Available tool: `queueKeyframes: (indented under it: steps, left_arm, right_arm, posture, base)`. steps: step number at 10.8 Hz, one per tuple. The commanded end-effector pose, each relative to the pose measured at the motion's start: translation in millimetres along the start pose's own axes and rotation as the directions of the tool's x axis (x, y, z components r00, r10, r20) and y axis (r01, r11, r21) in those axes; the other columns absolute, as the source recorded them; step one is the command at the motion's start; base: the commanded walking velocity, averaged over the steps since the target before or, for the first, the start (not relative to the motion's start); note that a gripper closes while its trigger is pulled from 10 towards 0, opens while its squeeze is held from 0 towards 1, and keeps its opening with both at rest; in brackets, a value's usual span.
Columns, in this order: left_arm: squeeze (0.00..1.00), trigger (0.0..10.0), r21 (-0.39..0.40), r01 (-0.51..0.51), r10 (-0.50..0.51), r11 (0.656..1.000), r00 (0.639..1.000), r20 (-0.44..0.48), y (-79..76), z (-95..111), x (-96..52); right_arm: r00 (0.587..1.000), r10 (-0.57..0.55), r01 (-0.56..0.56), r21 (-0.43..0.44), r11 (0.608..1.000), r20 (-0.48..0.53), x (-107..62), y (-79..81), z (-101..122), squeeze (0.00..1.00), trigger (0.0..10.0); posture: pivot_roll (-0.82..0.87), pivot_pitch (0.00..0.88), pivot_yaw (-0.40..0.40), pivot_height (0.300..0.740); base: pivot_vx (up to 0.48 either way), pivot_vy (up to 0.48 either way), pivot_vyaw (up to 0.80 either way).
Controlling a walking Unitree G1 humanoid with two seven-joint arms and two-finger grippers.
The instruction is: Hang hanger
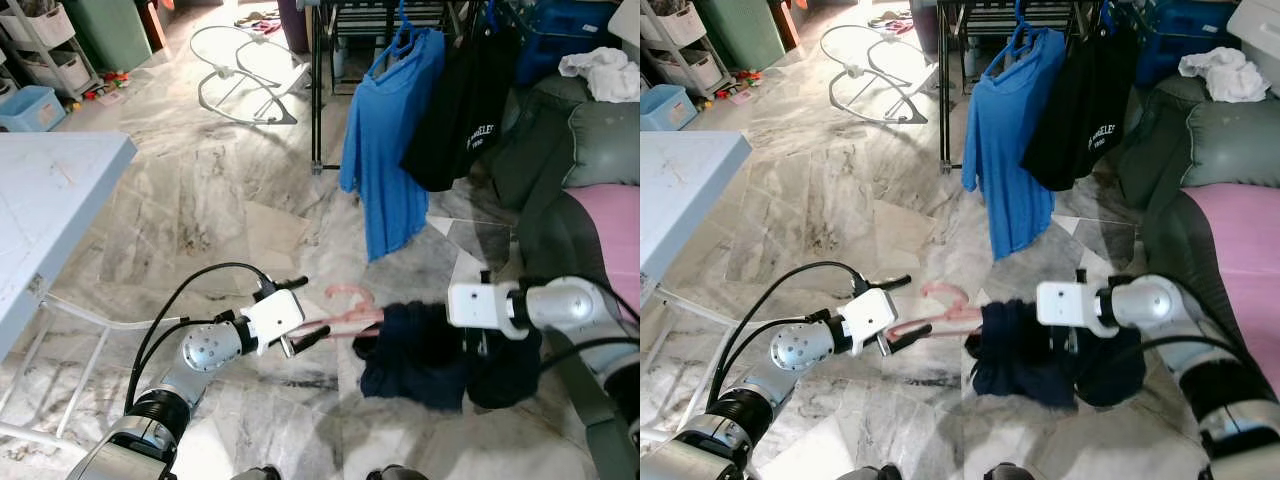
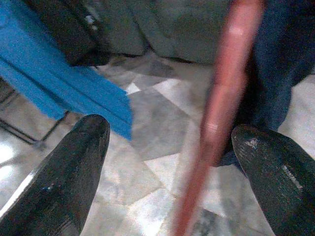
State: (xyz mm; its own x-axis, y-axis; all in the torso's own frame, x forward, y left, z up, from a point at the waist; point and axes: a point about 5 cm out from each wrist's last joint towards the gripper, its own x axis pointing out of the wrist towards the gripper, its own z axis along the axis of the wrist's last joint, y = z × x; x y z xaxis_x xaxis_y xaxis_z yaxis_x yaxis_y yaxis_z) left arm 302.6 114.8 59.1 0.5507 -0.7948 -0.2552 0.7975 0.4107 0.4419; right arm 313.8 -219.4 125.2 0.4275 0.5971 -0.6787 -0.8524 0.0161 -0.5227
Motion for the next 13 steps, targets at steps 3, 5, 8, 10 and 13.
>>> queueKeyframes:
  steps: [3, 5, 8, 10, 13]
  left_arm:
    - [0.00, 10.0, -0.027, 0.041, -0.042, 0.999, 0.998, -0.050, 1.9, -6.9, -4.1]
    - [0.00, 0.9, -0.029, 0.025, -0.027, 0.999, 0.997, -0.072, 8.0, -7.6, -4.0]
    - [0.00, 1.1, -0.038, 0.013, -0.016, 0.999, 0.995, -0.098, 12.5, -8.1, -1.5]
    - [0.00, 0.0, -0.073, 0.034, -0.038, 0.997, 0.997, -0.065, 15.1, -2.7, 2.3]
    - [0.00, 0.0, -0.118, 0.067, -0.070, 0.991, 0.997, -0.020, 21.4, 5.8, 6.5]
  right_arm:
    - [0.994, -0.101, 0.104, -0.058, 0.993, 0.046, -3.5, -19.3, 11.8, 0.00, 10.0]
    - [0.994, -0.044, 0.051, -0.064, 0.997, 0.103, -8.3, -17.6, 22.3, 0.00, 10.0]
    - [0.992, -0.011, 0.020, -0.070, 0.997, 0.124, -20.2, -16.5, 28.2, 0.00, 10.0]
    - [0.996, -0.010, 0.016, -0.069, 0.997, 0.094, -26.2, -14.3, 24.0, 0.00, 10.0]
    - [0.997, -0.005, 0.011, -0.081, 0.997, 0.076, -24.5, -12.0, 22.3, 0.00, 10.0]
  posture:
    - [-0.25, 0.144, 0.079, 0.740]
    - [-0.26, 0.140, 0.081, 0.740]
    - [-0.27, 0.136, 0.086, 0.740]
    - [-0.28, 0.138, 0.088, 0.740]
    - [-0.28, 0.144, 0.088, 0.740]
  base:
    - [0.000, 0.000, 0.00]
    - [0.000, 0.000, 0.00]
    - [0.000, 0.000, 0.00]
    - [0.000, 0.000, 0.00]
    - [0.000, 0.000, 0.00]
